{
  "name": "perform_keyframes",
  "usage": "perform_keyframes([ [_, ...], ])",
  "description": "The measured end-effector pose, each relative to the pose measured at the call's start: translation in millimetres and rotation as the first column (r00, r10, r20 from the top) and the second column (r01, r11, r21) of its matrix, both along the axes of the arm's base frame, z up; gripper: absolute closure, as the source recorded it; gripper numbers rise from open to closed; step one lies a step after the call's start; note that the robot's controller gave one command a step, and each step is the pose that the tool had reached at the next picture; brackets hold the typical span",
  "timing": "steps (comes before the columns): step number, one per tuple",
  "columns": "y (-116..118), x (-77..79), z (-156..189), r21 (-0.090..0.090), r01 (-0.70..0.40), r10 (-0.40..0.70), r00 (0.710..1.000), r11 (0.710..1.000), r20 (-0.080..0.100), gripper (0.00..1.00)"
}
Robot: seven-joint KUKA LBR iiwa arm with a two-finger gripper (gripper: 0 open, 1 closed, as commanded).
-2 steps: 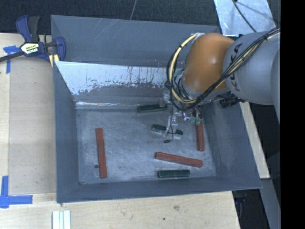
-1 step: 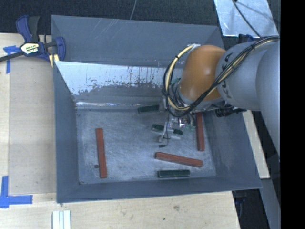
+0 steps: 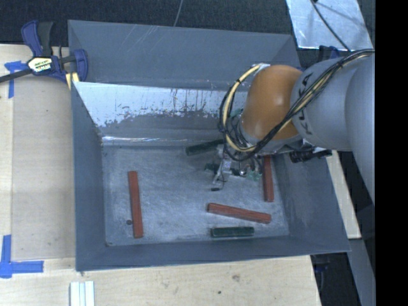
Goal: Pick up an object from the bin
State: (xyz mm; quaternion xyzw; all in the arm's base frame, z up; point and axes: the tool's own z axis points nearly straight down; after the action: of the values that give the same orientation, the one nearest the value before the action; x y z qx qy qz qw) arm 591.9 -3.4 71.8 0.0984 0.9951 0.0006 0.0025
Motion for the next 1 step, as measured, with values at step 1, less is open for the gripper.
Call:
perform_keyframes([
  [1,0.0,0.0,0.0,0.0,0.0,0.0,1.0,1.0,0.0,1.0],
])
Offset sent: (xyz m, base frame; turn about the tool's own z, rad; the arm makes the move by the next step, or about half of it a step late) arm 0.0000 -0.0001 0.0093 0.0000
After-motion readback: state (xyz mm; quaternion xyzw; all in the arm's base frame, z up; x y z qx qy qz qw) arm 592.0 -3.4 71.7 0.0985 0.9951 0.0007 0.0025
